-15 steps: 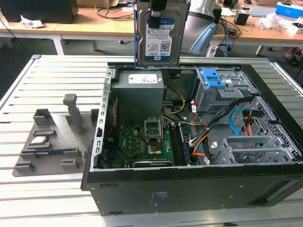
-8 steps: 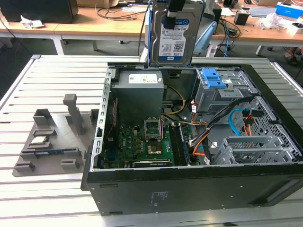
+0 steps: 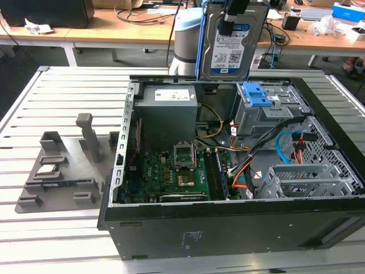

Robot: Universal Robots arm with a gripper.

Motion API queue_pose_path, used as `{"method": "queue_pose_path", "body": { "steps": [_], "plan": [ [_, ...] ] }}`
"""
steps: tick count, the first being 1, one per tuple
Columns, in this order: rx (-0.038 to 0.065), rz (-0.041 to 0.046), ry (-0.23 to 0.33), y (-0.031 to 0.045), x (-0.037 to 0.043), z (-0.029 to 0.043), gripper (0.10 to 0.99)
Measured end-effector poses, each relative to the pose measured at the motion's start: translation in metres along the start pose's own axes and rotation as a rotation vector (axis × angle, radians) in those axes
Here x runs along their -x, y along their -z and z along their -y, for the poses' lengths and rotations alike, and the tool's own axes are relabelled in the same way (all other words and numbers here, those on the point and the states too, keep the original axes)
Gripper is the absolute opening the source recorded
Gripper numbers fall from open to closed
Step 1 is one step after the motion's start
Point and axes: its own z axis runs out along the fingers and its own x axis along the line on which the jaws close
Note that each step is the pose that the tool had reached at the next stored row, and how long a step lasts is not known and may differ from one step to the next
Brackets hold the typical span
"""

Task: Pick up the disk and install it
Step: 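Pick up the disk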

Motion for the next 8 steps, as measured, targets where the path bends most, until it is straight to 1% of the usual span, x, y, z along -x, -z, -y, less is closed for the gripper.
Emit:
{"method": "queue_pose_path", "body": {
  "steps": [1, 2, 4, 6, 8],
  "plan": [
    [0.0, -0.0001, 0.0, 0.0002, 0.0, 0.0036, 0.365],
    [0.0, 0.0001, 0.0, 0.0004, -0.0001, 0.0102, 0.365],
    [0.0, 0.0, 0.0, 0.0008, -0.0002, 0.0173, 0.365],
    [0.0, 0.0002, 0.0, 0.0013, -0.0005, 0.0311, 0.365],
    [0.0, 0.0, 0.0, 0.0017, -0.0006, 0.0392, 0.365]
  ]
}}
